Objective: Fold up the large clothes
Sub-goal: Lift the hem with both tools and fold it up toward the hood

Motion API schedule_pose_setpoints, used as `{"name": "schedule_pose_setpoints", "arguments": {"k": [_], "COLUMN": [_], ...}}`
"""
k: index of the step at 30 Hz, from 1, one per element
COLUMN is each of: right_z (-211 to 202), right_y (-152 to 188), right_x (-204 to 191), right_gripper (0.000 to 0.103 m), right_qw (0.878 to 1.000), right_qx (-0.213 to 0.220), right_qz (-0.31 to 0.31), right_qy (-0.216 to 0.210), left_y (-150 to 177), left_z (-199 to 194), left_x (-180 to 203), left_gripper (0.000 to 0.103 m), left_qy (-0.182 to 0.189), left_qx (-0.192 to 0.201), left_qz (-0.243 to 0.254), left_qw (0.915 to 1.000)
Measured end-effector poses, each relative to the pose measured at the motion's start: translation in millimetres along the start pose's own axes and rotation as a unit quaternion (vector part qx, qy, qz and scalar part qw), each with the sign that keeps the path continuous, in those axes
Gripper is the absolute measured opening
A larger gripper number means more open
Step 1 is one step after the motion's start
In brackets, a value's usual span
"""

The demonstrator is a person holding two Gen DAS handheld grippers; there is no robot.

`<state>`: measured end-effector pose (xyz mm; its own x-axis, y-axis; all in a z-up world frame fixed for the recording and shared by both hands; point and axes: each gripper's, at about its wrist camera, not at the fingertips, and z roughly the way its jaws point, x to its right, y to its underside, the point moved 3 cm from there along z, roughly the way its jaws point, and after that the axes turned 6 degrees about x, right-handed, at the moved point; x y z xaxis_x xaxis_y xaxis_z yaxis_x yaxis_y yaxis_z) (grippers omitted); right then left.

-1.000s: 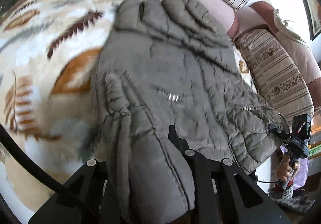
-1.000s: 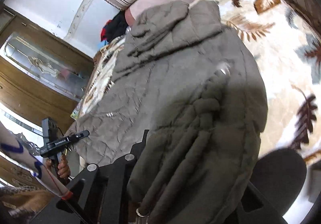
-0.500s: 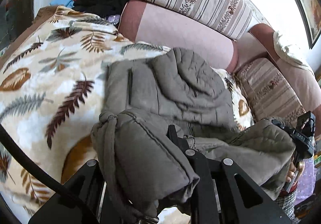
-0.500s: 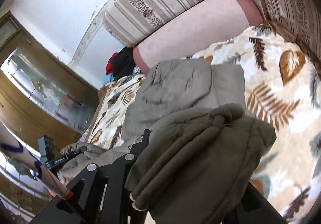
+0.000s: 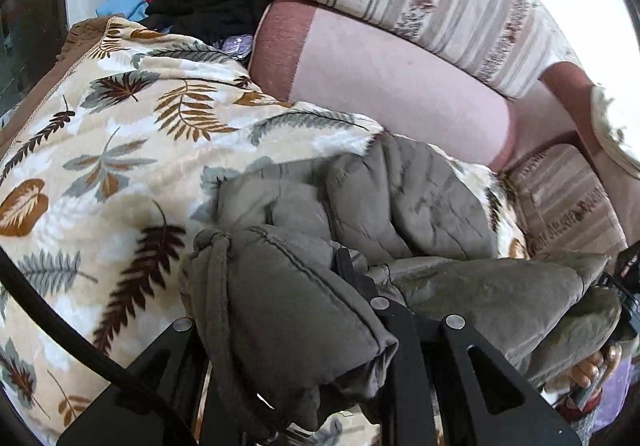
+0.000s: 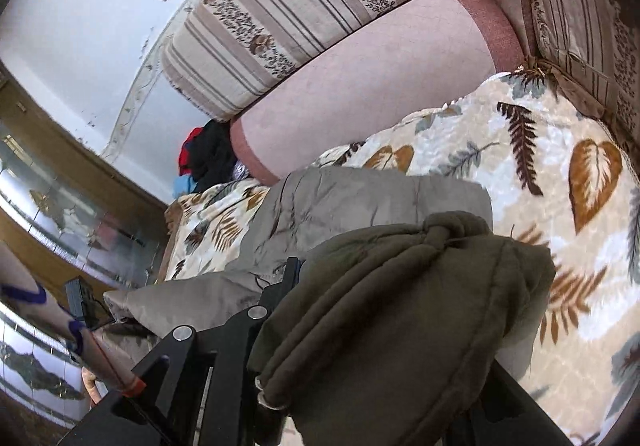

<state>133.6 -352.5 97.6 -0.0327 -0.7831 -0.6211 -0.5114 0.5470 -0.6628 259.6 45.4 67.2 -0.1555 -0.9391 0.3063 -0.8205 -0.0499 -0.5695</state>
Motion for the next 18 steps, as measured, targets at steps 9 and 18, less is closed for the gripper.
{"name": "schedule_pose_setpoints", "arguments": {"k": [9,18], "right_z": [89,157], "right_y": [-48,-61], "right_x": [26,62], "right_gripper": [0.022,0.025], "right_qw": [0.998,0.993], "right_qx": [-0.028,-0.057], "right_qz": [0.018,0.056], "right_qy": [0.057,0.091], "left_y": [-52,-61], "left_z": [87,163], "left_x": [-9,-22], "left_gripper": [0.019,0.022], "left_qy": [-0.036,-0.057], "left_qx": [-0.035,-0.062], "left_qz": [-0.029,-0.061], "left_qw": [0.9983,0.9946]}}
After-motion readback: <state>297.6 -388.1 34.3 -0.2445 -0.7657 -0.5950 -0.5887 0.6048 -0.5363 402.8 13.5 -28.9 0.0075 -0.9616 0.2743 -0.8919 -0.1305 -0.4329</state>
